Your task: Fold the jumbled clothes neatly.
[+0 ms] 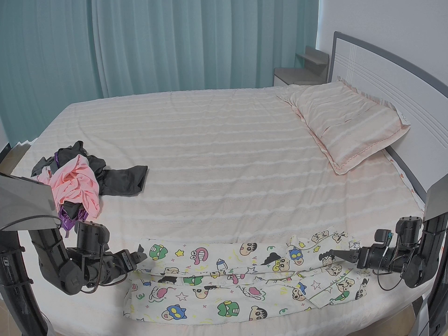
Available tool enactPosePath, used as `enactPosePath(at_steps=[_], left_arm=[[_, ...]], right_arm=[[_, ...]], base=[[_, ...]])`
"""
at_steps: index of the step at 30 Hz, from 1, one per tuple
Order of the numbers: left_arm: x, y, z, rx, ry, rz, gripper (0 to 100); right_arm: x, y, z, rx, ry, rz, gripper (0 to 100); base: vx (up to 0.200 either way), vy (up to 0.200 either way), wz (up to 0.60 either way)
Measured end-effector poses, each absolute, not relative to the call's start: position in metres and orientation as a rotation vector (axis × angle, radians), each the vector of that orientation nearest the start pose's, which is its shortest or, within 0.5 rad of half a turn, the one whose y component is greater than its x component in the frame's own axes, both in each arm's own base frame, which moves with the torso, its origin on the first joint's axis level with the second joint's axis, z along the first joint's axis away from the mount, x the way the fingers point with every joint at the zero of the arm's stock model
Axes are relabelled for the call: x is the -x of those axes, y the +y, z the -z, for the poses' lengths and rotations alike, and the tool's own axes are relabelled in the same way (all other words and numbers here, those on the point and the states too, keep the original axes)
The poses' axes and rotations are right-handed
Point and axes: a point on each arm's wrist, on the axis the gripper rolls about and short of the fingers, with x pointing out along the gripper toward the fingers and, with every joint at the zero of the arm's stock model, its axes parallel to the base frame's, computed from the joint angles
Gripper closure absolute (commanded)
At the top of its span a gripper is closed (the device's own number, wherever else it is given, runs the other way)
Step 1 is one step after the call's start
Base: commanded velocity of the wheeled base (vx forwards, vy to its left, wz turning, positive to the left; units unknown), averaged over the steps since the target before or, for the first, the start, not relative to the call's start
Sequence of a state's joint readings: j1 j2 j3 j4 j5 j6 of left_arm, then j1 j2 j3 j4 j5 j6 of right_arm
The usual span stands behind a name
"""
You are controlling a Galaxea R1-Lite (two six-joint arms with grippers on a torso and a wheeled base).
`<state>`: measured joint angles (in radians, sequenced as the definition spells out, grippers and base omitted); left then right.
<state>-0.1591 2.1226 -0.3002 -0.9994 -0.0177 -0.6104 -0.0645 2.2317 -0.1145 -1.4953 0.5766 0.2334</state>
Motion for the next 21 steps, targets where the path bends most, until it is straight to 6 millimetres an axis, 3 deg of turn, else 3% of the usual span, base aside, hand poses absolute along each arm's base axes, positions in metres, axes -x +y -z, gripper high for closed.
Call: enactPosePath(at_steps=[11, 21], left_arm=[[-0.239, -0.016, -0.01, 0.74, 0.834, -0.087, 0], [-0.231, -0.011, -0.018, 0.847, 0.826, -0.081, 0]], right_arm=[[-0.232, -0.016, 0.01, -0.446, 0.665, -0.363, 0], [-0.238, -0.007, 0.021, -0.437, 0.695, -0.394, 0]], base=[[0.0, 0.0, 0.0], [0.0, 0.0, 0.0]])
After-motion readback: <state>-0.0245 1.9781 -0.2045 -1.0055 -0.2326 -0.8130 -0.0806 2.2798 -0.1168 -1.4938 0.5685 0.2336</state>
